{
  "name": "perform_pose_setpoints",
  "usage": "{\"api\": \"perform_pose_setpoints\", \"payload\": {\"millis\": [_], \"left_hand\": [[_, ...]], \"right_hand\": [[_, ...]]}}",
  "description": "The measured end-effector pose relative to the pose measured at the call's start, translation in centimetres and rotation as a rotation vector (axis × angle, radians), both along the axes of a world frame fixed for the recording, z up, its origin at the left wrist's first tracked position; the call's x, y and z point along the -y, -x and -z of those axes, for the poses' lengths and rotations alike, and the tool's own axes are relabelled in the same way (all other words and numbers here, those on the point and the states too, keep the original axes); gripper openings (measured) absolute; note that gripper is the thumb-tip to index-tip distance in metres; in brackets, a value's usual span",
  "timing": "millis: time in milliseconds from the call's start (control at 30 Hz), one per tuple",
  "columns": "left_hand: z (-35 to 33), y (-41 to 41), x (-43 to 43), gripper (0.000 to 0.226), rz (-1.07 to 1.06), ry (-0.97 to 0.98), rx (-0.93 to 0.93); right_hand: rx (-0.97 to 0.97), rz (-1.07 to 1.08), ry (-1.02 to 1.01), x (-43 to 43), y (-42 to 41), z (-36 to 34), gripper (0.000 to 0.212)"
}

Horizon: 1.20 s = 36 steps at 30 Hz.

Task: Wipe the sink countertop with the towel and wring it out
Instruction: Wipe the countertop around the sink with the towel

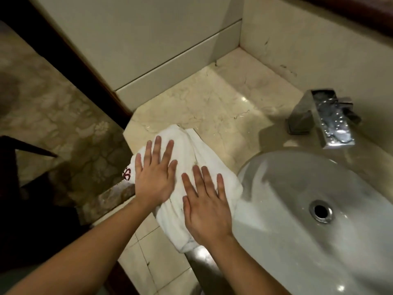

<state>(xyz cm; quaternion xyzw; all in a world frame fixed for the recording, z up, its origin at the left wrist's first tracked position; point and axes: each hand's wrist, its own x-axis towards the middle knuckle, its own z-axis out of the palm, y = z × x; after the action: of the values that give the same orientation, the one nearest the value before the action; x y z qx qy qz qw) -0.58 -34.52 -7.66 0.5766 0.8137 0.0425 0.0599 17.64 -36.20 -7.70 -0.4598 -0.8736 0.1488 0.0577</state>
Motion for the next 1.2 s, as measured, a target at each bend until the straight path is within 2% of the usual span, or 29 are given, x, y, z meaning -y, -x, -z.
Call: {"api": "perform_pose_setpoints", "payload": {"millis": [167, 400, 700, 800, 933, 1000, 1100, 1200], "left_hand": [[-0.3, 3.0, -3.6, 0.056, 0.064, 0.032, -0.015], [-0.8, 7.3, -9.8, 0.060, 0.296, 0.043, -0.051], [-1.3, 9.7, -20.6, 0.057, 0.726, 0.016, -0.115], [-1.3, 9.4, -21.2, 0.059, 0.716, -0.002, -0.119], [-0.4, 8.3, -20.3, 0.067, 0.461, -0.007, -0.090], [-0.3, 8.0, -21.4, 0.068, 0.462, 0.003, -0.047], [-0.5, 6.7, -24.3, 0.067, 0.641, 0.003, -0.076], [-0.6, 3.8, -27.9, 0.064, 0.891, 0.003, -0.096]], "right_hand": [[0.048, -0.035, 0.030, -2.9, 2.4, -0.4, 0.065], [0.069, -0.051, 0.044, -6.9, 5.4, -0.8, 0.074], [-0.016, 0.188, 0.090, -10.5, 8.9, -0.6, 0.076], [-0.042, 0.182, 0.098, -12.4, 8.7, -0.8, 0.072], [-0.097, 0.250, 0.056, -13.0, 9.1, -0.5, 0.074], [-0.108, 0.298, 0.045, -12.8, 9.3, -0.6, 0.075], [-0.112, 0.413, 0.051, -12.8, 9.7, -0.4, 0.072], [-0.115, 0.626, 0.060, -13.4, 10.6, -0.7, 0.070]]}}
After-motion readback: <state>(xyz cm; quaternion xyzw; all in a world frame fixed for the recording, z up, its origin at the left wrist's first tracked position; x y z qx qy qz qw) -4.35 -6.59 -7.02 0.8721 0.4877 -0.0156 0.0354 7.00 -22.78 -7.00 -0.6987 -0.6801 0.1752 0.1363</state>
